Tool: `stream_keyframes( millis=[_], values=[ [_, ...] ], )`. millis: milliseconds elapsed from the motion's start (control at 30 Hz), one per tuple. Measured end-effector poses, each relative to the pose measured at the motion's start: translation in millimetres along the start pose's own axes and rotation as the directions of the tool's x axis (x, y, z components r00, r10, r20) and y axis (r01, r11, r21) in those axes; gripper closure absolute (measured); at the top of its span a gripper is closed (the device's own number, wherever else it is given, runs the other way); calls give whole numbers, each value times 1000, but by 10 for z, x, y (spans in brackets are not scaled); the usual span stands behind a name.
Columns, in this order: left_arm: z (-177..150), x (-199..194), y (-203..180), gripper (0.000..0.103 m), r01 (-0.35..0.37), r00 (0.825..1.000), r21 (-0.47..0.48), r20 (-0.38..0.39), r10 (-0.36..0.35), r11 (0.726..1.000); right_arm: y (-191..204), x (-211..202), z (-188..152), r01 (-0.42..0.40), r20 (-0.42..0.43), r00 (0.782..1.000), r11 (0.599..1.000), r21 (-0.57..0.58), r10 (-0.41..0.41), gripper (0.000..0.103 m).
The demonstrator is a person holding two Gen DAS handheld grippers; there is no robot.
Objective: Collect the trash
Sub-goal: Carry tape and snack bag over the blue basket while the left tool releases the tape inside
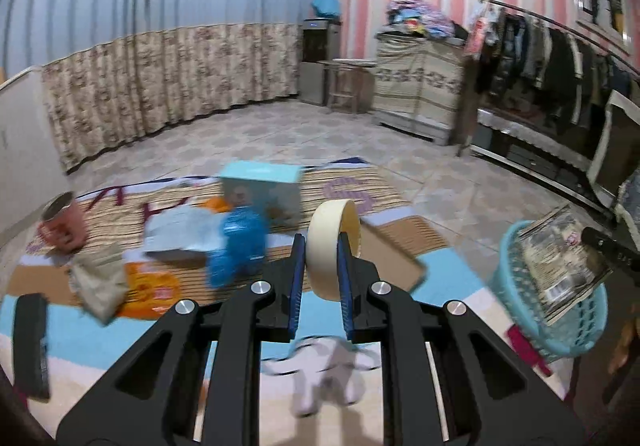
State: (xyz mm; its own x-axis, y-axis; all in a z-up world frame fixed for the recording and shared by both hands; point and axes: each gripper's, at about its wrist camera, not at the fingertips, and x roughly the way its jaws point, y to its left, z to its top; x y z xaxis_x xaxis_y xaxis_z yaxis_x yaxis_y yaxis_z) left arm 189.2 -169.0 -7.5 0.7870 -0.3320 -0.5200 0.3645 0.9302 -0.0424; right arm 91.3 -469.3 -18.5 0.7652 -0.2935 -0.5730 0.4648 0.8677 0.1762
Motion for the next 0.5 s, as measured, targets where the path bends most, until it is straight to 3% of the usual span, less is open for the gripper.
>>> stream_keyframes(
  millis=[500],
  values=[
    [-65, 192, -1309, 88, 215, 977, 137, -39, -212, 967, -587, 3, -27, 133, 5, 991, 986, 99, -134, 99]
  ],
)
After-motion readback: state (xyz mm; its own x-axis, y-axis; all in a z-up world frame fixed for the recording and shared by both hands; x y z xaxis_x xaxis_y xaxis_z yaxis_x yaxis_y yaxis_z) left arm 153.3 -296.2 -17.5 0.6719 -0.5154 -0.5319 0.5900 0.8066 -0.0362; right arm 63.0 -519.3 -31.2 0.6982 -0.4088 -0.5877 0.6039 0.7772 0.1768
